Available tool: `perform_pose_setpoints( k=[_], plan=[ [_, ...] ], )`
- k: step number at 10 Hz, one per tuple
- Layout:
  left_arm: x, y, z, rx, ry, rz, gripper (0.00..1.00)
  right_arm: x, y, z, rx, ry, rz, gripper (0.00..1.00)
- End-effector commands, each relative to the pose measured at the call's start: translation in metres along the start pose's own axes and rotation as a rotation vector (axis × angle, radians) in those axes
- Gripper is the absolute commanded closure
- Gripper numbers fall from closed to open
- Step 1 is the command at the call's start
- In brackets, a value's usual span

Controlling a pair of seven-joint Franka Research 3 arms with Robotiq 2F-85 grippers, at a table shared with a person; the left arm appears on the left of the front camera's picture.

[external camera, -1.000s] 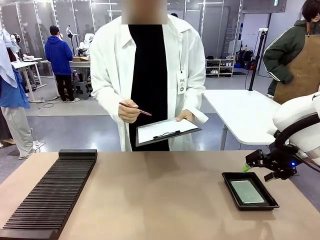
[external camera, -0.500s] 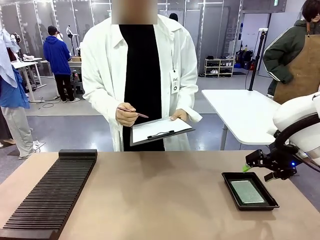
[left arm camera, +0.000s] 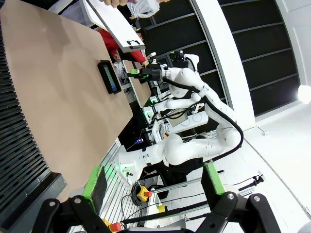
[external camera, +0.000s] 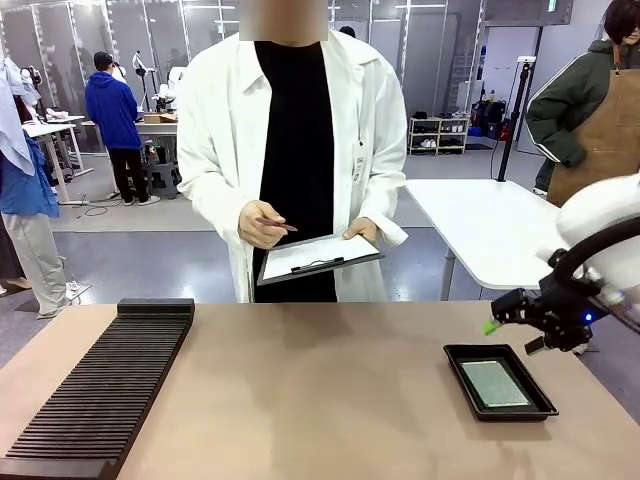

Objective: Inspect the PCB.
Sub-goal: Place the Blank PCB in the ESD tray.

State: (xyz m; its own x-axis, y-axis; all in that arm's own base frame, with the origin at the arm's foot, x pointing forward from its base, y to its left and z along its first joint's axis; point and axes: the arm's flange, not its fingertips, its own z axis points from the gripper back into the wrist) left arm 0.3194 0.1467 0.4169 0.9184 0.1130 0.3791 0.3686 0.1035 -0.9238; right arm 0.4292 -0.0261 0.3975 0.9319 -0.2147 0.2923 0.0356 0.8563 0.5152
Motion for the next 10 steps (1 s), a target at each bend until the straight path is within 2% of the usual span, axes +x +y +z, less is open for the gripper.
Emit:
perform_pose_setpoints(
  k=[1,5,6,10],
  plan=[
    [-0.001,-0.002,0.001,0.007,0.007,0.002,0.00,0.005,0.012,0.065,0.173,0.047,-0.093,0.00],
    [-0.001,-0.002,0.001,0.007,0.007,0.002,0.00,-0.030,-0.030,0.165,0.530,0.127,-0.248,0.00],
    [-0.001,-0.002,0.001,0.007,0.007,0.002,0.00,-0.041,-0.042,0.177,0.627,0.167,-0.263,0.00],
    [-0.001,-0.002,0.001,0.007,0.007,0.002,0.00,-0.072,-0.073,0.180,0.760,0.127,-0.287,0.00]
  ],
)
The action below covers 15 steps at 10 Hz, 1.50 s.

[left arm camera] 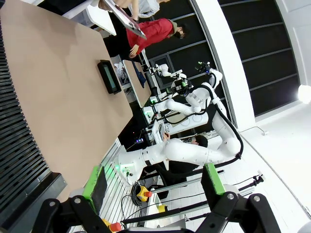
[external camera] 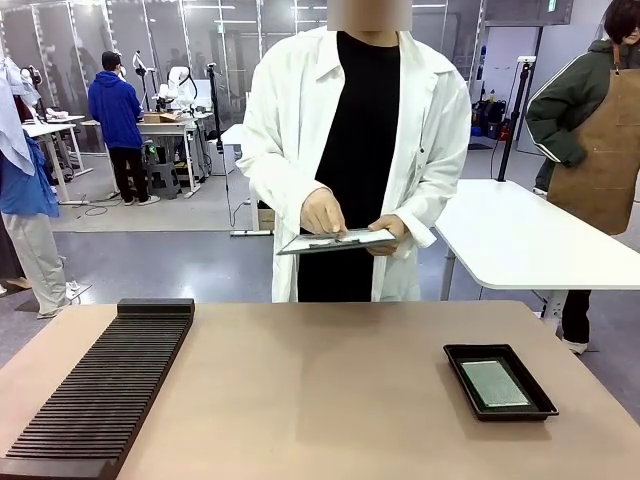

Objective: Inspect the PCB.
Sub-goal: Place the Blank PCB in the ESD tray.

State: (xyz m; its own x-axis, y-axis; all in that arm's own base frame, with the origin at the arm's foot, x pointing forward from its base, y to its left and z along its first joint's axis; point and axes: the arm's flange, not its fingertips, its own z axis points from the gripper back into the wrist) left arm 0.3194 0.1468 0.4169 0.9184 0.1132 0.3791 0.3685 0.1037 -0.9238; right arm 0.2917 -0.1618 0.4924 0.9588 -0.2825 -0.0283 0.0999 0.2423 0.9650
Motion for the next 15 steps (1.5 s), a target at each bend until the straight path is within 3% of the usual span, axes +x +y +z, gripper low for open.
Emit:
perform_pose_setpoints(
  k=[1,15],
  plan=[
    [-0.001,-0.002,0.001,0.007,0.007,0.001,0.00,0.005,-0.011,-0.010,0.065,-0.026,0.015,0.00],
    [-0.001,-0.002,0.001,0.007,0.007,0.001,0.00,0.001,-0.008,-0.001,0.030,-0.014,-0.005,0.00]
  ],
)
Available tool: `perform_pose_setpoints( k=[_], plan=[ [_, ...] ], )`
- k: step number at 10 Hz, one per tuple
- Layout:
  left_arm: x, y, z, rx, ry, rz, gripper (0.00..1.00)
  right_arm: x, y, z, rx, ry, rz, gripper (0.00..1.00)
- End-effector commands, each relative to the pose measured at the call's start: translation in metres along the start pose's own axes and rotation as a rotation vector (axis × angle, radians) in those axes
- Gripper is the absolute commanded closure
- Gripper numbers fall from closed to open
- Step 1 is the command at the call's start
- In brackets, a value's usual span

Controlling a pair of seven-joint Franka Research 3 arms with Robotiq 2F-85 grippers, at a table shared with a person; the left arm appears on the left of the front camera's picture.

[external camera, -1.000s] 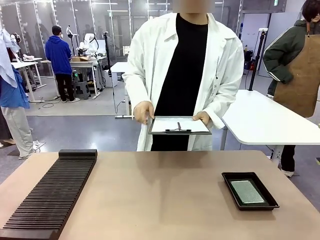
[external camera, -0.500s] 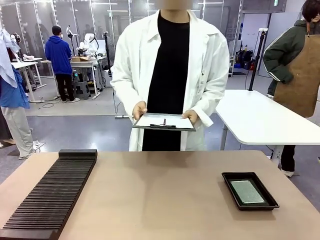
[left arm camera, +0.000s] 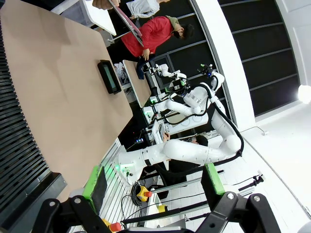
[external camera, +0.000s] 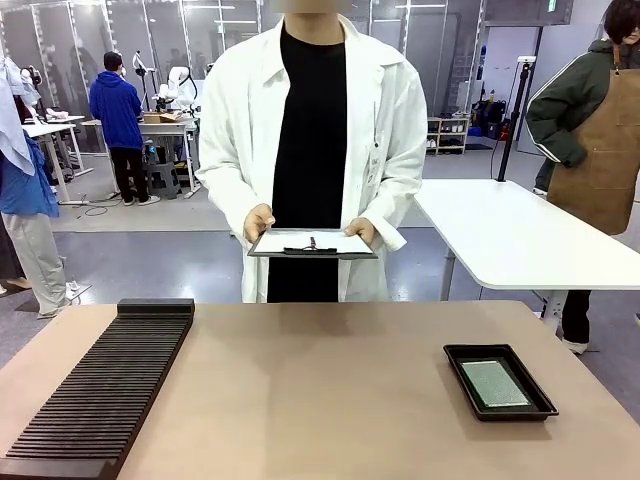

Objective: Inspect the PCB.
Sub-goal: Place the Blank PCB in the ESD tray.

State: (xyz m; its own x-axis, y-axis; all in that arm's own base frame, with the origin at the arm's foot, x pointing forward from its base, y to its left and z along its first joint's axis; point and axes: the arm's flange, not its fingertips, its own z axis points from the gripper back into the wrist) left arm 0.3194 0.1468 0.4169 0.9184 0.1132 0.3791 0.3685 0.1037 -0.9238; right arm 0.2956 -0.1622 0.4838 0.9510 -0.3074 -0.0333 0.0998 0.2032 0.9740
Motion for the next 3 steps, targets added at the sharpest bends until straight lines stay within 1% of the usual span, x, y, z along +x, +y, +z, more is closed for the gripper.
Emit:
perform_pose_setpoints(
  k=[1,3],
  plan=[
    [-0.0006,-0.0017,0.0012,0.007,0.007,0.002,0.00,-0.0033,0.0003,0.0016,-0.008,0.010,0.006,0.00],
    [-0.0006,-0.0017,0.0012,0.007,0.007,0.002,0.00,-0.0033,0.0003,0.0016,-0.008,0.010,0.006,0.00]
  ],
)
